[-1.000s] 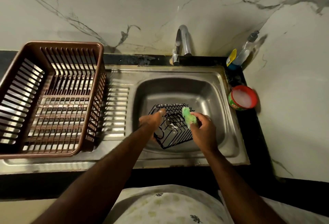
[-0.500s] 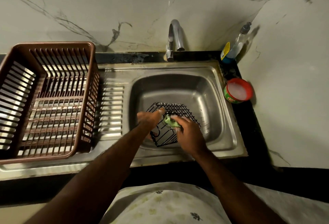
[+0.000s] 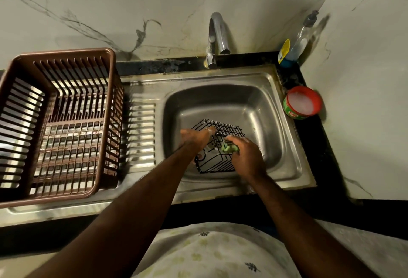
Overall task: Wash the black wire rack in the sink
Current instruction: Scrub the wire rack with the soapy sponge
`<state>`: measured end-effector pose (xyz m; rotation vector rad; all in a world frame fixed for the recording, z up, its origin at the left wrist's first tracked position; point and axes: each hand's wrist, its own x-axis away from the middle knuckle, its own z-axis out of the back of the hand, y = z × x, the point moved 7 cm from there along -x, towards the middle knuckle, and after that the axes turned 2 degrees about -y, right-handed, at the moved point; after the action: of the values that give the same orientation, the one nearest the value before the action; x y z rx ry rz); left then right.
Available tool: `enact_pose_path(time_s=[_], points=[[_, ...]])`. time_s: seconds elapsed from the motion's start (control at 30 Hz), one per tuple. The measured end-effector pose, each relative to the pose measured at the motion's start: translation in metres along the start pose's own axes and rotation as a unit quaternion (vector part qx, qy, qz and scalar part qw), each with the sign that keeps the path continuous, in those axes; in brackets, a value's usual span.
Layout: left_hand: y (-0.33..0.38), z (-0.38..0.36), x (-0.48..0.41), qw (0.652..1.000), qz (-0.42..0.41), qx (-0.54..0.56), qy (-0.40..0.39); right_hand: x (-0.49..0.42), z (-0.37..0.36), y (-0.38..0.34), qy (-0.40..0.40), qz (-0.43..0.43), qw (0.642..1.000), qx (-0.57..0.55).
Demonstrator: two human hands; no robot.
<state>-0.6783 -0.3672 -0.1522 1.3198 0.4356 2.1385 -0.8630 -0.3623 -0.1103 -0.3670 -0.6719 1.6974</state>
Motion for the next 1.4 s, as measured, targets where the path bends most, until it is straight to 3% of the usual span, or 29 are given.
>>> enact_pose_path(time_s=[0.13,0.27,0.53,0.73,0.87,1.2,1.3,1.4], points=[[0.002,0.004,-0.001,0.999,-0.004,0.027,0.037,0.011,-0.012,-0.020,0.016,0.035,0.999,-0.016],[-0.001,0.002,0.002,0.999,-0.015,0.015,0.025,0.017,-0.019,-0.013,0.035,0.054,0.998,-0.007],[-0.009,0.000,0.008,1.000,-0.019,0.001,-0.002,0.005,-0.011,0.031,0.020,-0.081,0.996,0.023],[-0.006,-0.001,0.005,0.999,-0.030,-0.032,-0.025,0.026,-0.016,-0.011,0.051,0.017,0.997,-0.059],[-0.008,0.001,0.004,0.999,-0.029,-0.015,-0.026,0.029,-0.021,-0.004,0.057,0.042,0.996,-0.045],[-0.015,0.002,0.005,0.999,-0.022,0.002,-0.025,-0.007,-0.019,0.075,-0.017,-0.217,0.975,0.039],[-0.015,0.002,0.005,0.999,-0.028,-0.012,-0.031,-0.007,-0.020,0.068,-0.028,-0.228,0.973,0.022],[-0.016,0.003,0.002,0.999,-0.028,-0.009,-0.031,0.003,-0.023,0.031,0.000,-0.152,0.988,-0.009]])
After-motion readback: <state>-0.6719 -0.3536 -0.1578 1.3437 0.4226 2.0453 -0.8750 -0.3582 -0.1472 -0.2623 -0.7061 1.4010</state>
